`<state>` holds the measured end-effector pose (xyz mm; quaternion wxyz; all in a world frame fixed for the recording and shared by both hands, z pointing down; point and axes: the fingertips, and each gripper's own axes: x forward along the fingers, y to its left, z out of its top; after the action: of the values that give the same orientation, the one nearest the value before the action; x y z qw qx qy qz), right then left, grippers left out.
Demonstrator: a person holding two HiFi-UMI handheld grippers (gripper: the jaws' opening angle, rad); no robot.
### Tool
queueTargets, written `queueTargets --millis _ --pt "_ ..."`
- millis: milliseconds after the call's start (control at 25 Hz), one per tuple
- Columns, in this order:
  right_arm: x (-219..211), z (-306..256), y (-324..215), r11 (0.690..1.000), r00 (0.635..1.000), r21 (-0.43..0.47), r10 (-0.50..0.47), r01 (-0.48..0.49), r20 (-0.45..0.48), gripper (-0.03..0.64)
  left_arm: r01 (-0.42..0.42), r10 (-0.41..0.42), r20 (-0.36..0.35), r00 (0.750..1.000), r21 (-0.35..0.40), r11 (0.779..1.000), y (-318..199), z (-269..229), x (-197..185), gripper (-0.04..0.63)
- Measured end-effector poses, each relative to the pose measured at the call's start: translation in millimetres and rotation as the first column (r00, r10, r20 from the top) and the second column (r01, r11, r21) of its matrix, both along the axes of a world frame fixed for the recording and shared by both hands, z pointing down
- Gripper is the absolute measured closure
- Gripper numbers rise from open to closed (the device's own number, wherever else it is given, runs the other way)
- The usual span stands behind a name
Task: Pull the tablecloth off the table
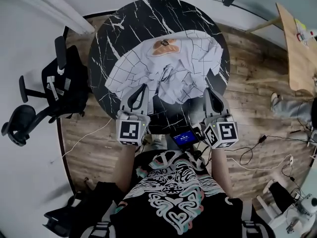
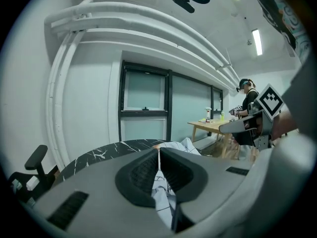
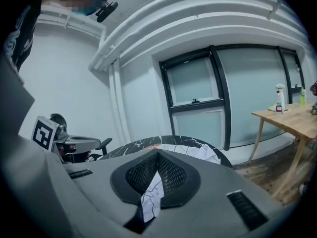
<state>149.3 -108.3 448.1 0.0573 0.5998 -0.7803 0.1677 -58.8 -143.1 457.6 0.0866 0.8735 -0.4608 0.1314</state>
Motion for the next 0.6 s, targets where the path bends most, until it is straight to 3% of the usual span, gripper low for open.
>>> queueTargets --millis 400,600 --pt "6 18 -33 0.995 0.995 -0.039 -0.089 0.090 0.034 0.600 0.029 -0.029 0.028 0.999 -0.026 0.999 -22 12 16 0.555" --pt "10 26 -47 0.992 0.992 -0.042 -0.120 0.121 0.025 0.600 0.048 -0.046 0.028 0.999 -0.068 0.997 -29 27 21 0.519"
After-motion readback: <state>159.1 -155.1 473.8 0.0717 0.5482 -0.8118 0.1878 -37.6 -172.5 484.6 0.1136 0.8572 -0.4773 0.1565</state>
